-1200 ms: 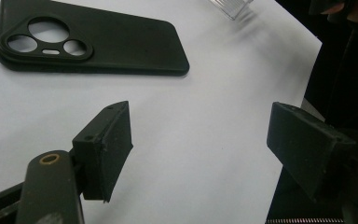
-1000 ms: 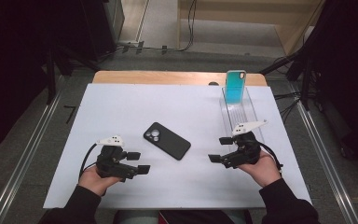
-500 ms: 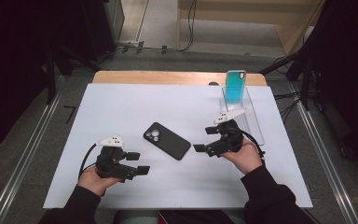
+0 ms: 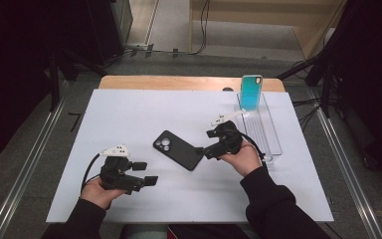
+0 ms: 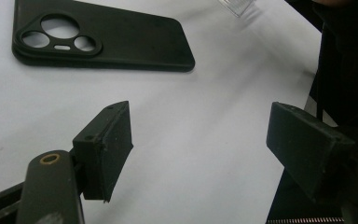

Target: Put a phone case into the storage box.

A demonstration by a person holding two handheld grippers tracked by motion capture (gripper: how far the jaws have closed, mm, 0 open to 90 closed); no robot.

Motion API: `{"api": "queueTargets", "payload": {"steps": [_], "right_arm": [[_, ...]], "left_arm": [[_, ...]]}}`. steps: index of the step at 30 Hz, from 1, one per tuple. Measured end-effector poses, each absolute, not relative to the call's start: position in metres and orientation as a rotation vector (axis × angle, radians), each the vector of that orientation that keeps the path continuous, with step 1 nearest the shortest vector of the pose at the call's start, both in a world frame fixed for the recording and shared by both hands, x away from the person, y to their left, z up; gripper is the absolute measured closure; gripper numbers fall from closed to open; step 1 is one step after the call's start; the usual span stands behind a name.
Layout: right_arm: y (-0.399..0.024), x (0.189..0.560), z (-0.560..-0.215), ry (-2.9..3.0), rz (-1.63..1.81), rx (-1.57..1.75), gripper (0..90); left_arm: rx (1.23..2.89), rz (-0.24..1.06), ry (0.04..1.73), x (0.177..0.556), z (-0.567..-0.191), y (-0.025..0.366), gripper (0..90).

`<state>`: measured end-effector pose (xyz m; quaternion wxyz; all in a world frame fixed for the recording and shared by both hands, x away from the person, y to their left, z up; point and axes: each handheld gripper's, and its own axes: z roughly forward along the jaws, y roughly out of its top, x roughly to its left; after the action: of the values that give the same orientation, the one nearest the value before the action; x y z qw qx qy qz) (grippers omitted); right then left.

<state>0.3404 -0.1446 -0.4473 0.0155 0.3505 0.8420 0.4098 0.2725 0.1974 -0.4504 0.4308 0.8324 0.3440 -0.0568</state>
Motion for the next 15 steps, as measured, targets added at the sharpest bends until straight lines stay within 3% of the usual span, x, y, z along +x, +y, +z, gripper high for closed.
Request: {"api": "queueTargets", "payload": {"steps": [15], "right_arm": [[-0.103,0.358,-0.464,2.678,1.178,1.054,8.6]], "left_arm": [[2.070,-0.163,0.898,0.268,-0.453,0.205,22.6]]}}
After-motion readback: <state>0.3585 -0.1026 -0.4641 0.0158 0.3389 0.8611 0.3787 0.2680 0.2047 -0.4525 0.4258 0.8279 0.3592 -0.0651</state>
